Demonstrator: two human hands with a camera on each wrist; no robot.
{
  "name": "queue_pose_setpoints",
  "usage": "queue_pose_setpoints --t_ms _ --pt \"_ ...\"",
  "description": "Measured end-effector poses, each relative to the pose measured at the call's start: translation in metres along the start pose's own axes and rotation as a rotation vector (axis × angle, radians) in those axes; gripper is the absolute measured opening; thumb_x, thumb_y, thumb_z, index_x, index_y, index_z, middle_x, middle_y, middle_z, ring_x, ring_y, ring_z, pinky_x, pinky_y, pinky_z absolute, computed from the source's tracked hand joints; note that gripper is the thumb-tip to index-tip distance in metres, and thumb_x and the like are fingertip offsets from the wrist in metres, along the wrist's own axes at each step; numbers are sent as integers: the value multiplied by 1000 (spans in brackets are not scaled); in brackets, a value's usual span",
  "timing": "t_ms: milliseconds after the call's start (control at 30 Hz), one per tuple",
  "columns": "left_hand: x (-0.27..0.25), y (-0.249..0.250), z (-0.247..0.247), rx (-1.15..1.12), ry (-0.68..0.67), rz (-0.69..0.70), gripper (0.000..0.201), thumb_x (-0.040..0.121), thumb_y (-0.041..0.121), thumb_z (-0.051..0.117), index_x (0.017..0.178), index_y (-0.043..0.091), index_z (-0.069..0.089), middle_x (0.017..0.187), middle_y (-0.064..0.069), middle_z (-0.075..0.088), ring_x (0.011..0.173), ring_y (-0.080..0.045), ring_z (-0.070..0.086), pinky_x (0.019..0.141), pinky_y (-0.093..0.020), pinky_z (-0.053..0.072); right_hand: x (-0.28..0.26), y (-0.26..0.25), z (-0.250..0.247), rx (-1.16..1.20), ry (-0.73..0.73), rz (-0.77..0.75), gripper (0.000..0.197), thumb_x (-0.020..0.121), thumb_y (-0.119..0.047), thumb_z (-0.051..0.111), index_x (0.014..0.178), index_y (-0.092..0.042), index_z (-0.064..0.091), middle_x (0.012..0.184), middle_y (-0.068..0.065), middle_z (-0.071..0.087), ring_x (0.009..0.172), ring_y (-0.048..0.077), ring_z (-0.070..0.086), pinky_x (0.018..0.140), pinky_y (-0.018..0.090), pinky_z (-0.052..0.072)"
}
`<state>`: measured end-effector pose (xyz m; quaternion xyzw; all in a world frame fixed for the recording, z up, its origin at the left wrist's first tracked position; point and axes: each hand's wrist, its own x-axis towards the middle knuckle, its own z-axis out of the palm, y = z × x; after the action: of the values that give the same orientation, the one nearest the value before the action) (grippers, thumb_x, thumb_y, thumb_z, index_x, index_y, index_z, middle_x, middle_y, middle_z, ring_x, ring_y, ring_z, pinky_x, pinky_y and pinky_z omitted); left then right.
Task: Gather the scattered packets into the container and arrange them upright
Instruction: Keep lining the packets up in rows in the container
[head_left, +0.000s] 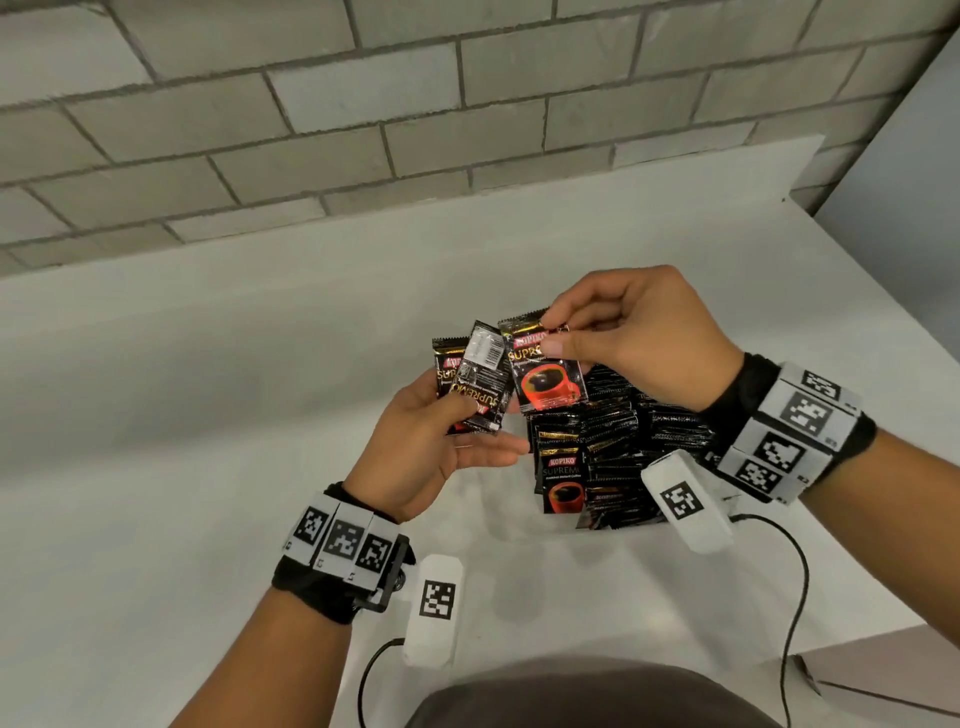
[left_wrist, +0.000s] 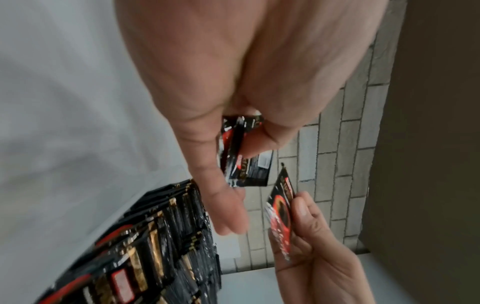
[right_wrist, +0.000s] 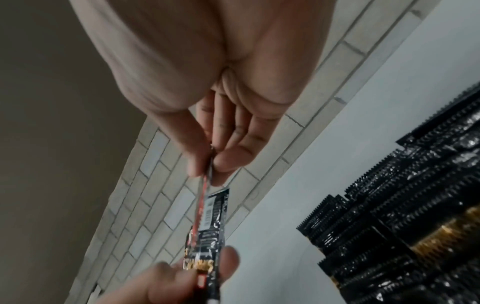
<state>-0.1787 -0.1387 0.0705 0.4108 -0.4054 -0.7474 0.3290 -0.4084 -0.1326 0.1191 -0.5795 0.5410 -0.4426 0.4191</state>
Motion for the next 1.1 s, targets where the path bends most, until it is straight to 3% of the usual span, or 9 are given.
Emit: queue_pose_setpoints --t_ms 167,300,433,533,600,667,733,933,1100 --pt "2 0 -5 199 69 133 31 96 -8 62 124 7 64 110 -20 76 87 -38 78 75 -37 65 5 4 -5 122 -114 111 53 75 -10 81 126 -13 65 76 14 68 65 27 63 71 39 59" --pt "3 2 -3 200 43 152 30 95 -4 64 124 4 64 107 -17 78 89 -38 77 74 -36 64 2 6 4 24 -246 170 29 85 -11 76 113 -8 72 76 25 68 61 28 61 57 30 55" --pt "3 0 1 155 4 90 26 102 5 57 128 2 60 112 -20 76 89 -43 76 76 -35 64 2 2 5 -20 -134 112 17 85 -12 77 100 -7 74 75 19 72 58 26 62 57 32 55" --pt "1 0 1 44 19 35 22 106 10 50 124 1 58 111 -25 75 89 -47 75 76 -35 64 1 -4 1 -23 113 -34 14 86 -12 77 100 -10 74 81 14 74 56 20 64 57 33 57" --pt "0 2 1 -52 26 -4 25 108 14 46 123 -2 57 109 -28 74 90 -49 74 76 -36 64 -2 -9 -1 -156 215 -245 13 89 -15 76 102 -17 76 85 3 75 65 18 67 65 36 60" --pt "-1 6 3 -165 13 -36 37 109 25 42 125 -5 57 109 -32 72 93 -51 73 80 -41 64 -9 -10 3 -438 104 -503 16 92 -15 72 105 -22 76 90 -6 73 75 7 64 74 24 56" --pt "-2 10 5 -229 -12 -40 46 108 32 41 127 -6 60 113 -34 70 97 -52 71 85 -45 64 -16 -3 9 -648 -91 -635 21 92 -12 68 109 -21 76 88 -5 68 77 8 60 74 19 50" --pt "-1 7 3 -27 -5 -14 23 100 5 57 121 -1 64 109 -26 74 86 -44 76 70 -36 63 -21 13 8 -768 -261 -578 39 81 2 70 112 -22 75 92 -4 66 84 15 61 75 30 53" --pt "4 6 -8 23 146 57 21 101 5 59 120 -2 63 102 -28 74 85 -49 74 66 -42 65 -18 -7 -14 -581 -111 -330 15 90 -17 73 104 -23 75 90 -10 74 82 10 69 81 35 55"
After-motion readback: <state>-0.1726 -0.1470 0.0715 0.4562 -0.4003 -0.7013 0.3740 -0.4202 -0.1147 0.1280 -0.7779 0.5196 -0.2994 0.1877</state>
